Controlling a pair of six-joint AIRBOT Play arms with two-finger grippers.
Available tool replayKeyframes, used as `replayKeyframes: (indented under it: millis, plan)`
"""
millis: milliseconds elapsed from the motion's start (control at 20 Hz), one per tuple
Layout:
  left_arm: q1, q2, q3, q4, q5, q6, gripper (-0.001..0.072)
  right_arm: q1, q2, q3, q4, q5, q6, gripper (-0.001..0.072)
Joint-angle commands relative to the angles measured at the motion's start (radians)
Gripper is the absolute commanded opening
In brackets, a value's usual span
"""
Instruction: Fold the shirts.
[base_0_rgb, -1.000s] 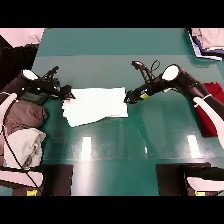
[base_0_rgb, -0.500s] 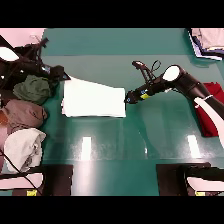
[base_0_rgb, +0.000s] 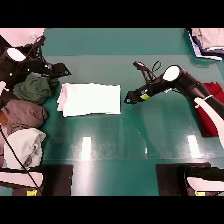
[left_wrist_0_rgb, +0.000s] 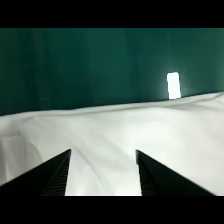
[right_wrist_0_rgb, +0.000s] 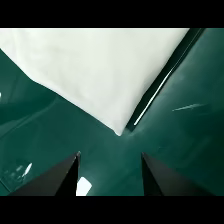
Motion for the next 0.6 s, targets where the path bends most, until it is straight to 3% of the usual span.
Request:
replayKeyframes:
  millis: [0, 100, 250, 400, 500, 550]
  plan:
    - [0.000, -0.002, 0.009, 0.078, -0.136, 0.001, 0.0502, -0.018, 0.001, -0.013, 0.002, 0.029, 0.018, 0.0458]
    - [0.000, 0.016, 0.009, 0.091, -0.202, 0.023, 0.0501, -0.049, 0.001, -0.068, 0.019, -0.017, 0.060, 0.0463]
    - [0.000, 0.043, 0.009, 0.076, -0.250, 0.023, 0.0500, -0.112, -0.018, -0.192, 0.226, -0.149, 0.029, 0.0604]
    - [0.000, 0.057, 0.009, 0.021, -0.253, 0.023, 0.0500, -0.122, -0.099, -0.208, 0.393, -0.176, -0.069, 0.0606]
    - [0.000, 0.061, 0.009, -0.011, -0.254, 0.023, 0.0499, -0.099, -0.176, -0.153, 0.428, -0.180, -0.080, 0.0606]
    - [-0.001, 0.061, 0.009, -0.029, -0.254, 0.023, 0.0387, -0.080, -0.216, -0.117, 0.437, -0.193, -0.080, 0.0606]
